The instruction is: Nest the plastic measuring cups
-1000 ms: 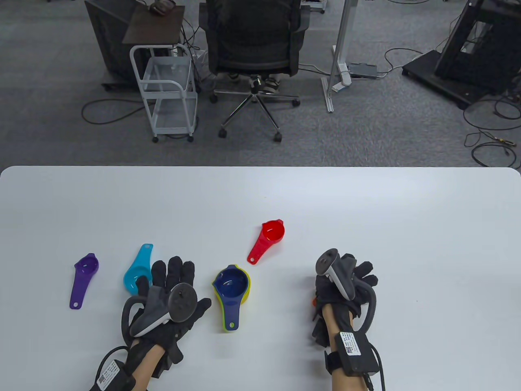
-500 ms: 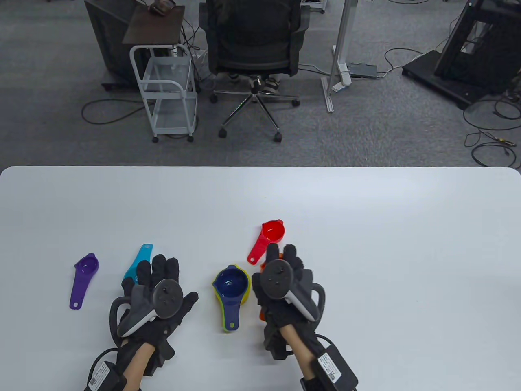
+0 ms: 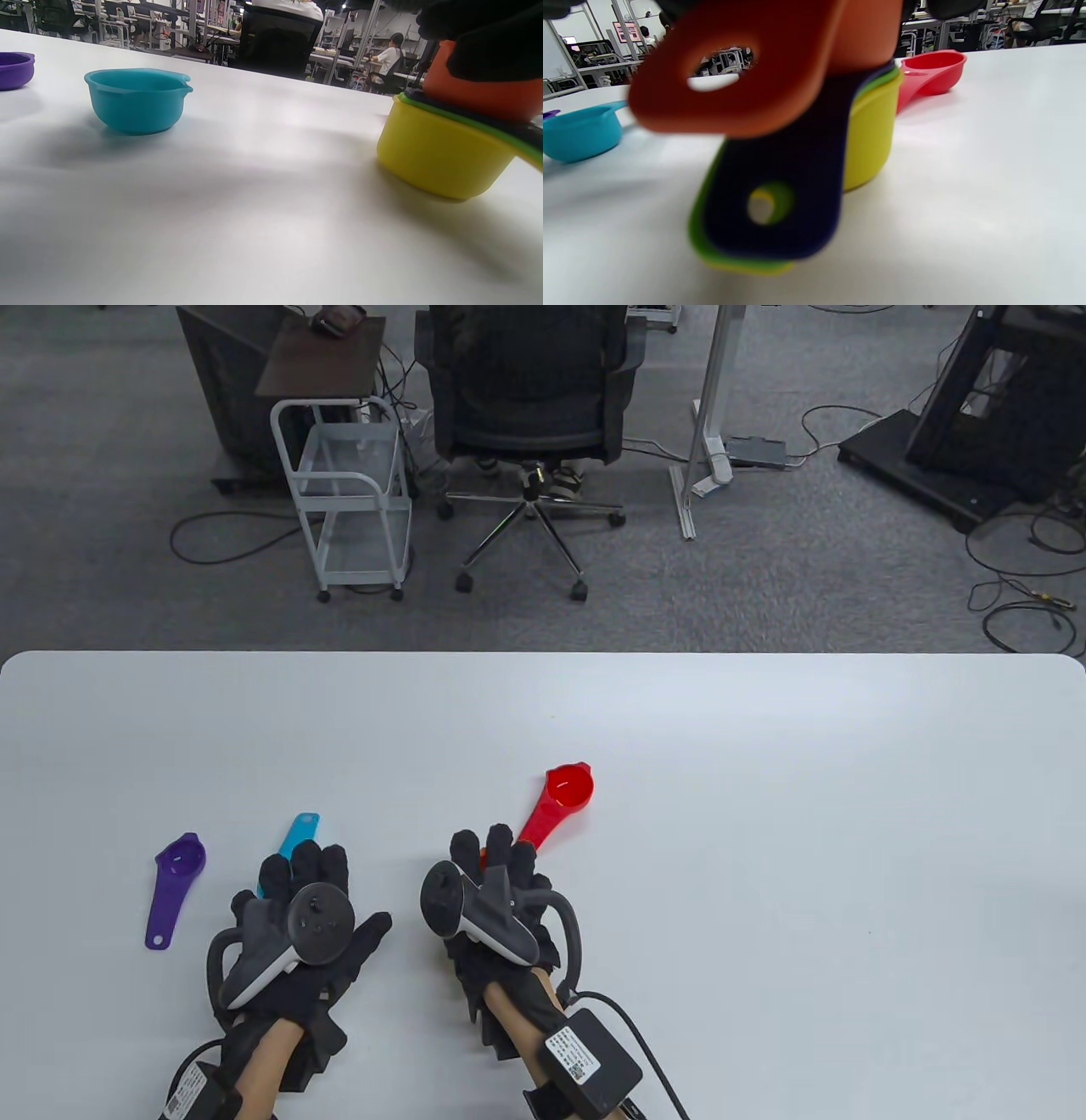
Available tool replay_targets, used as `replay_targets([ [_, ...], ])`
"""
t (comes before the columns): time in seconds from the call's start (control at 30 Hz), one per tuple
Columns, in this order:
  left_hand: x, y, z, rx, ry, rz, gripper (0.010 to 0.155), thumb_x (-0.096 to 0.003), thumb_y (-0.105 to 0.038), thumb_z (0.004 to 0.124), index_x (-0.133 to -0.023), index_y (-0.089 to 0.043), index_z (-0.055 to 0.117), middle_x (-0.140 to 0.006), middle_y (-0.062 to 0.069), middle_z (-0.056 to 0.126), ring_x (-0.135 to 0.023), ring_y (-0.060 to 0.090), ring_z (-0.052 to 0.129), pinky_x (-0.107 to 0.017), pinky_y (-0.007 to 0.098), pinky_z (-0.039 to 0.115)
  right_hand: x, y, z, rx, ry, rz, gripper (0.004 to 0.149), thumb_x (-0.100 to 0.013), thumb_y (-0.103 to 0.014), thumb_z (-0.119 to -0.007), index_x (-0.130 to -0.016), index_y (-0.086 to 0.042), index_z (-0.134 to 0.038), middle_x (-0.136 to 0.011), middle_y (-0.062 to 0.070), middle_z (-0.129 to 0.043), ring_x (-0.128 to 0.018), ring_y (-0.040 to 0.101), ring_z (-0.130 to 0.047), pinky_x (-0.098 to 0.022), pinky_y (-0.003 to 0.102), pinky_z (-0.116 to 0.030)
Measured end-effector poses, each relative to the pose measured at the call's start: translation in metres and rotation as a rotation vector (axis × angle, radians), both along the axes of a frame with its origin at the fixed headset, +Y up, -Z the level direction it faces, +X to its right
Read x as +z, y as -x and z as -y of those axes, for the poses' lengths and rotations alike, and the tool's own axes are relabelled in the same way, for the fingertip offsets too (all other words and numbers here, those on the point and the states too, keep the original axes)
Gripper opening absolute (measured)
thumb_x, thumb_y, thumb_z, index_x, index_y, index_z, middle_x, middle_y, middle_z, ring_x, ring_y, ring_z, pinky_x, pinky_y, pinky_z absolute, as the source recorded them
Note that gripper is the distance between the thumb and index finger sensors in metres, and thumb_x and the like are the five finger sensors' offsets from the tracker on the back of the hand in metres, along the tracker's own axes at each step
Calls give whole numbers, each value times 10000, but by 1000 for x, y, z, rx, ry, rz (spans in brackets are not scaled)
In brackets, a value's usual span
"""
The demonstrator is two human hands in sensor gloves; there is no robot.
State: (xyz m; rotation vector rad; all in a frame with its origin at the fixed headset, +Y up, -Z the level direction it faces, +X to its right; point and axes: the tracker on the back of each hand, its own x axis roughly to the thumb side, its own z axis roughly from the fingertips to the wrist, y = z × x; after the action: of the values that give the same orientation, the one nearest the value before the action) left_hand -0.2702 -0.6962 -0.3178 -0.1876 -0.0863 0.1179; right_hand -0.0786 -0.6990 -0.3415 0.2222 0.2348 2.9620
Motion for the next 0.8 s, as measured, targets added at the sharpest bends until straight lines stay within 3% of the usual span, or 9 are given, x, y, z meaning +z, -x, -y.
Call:
replay_targets([
  [0.4,-2,-4,6,-38,45,-3,930,-534,-658,544,-1165,-96,155,-1208,291,119,-1028,648,137,-607,812,156,-9,9,14,23,61,42,766,-622,-458,-618,-1176,-108,-220,-1195,363,-238,-1048,599,-407,-701,736,-460],
  [0.8,-1,-6,5,-47,80,-11,935,-535,-658,542,-1162,-91,145,-1200,306,107,-1025,647,130,-606,810,153,-9,11,24,69,50,40,776,-615,-485,-593,-1176,-100,-219,-1198,351,-236,-1050,589,-404,-701,738,-453],
])
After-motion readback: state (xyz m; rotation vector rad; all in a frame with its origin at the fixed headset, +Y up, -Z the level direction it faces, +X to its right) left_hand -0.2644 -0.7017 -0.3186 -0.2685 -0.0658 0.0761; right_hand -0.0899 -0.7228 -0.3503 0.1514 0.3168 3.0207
